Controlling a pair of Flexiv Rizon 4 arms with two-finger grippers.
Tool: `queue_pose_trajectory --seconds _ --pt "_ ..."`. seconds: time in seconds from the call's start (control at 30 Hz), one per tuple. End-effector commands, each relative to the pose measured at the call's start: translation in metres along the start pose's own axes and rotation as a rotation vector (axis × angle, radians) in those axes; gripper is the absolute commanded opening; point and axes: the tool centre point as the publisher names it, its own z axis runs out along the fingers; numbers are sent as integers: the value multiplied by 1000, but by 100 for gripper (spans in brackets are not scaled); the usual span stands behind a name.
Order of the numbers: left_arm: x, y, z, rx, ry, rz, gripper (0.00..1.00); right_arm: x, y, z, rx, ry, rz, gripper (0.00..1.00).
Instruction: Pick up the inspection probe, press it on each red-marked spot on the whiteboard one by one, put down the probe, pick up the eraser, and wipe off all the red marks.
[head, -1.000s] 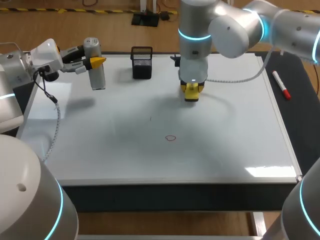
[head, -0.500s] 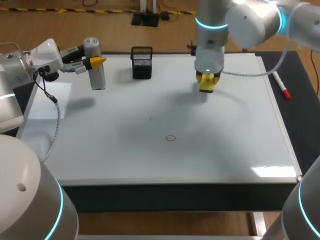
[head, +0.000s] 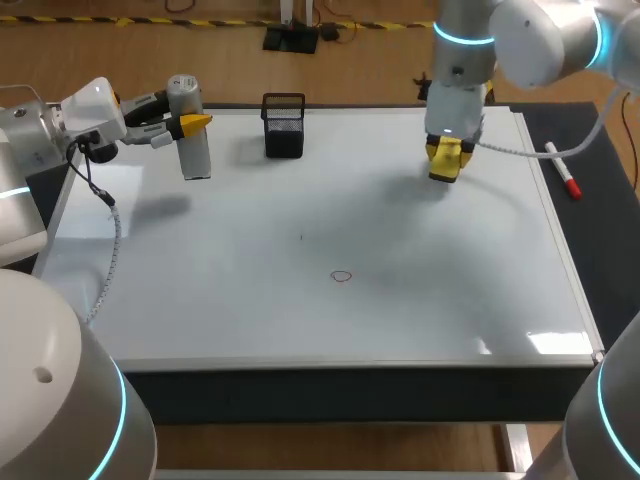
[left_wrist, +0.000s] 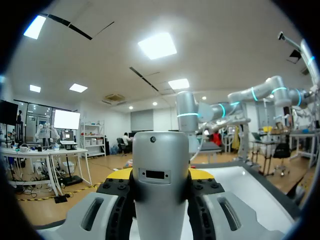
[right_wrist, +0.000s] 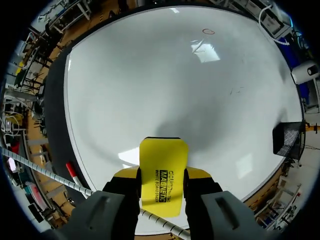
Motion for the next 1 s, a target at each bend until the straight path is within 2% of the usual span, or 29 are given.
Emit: queue_pose_trajectory --seconds 0.03,0.27,0.43,1.0 --pt "1 -1 0 0 -1 1 0 16 -10 1 -6 0 22 0" --pt "1 -1 0 0 -1 1 0 38 -21 7 -23 12 73 0" --pt "1 -1 0 0 -1 1 0 46 -23 8 -28 23 105 0" --pt "1 -1 0 0 -1 1 0 47 -23 8 -25 32 112 0"
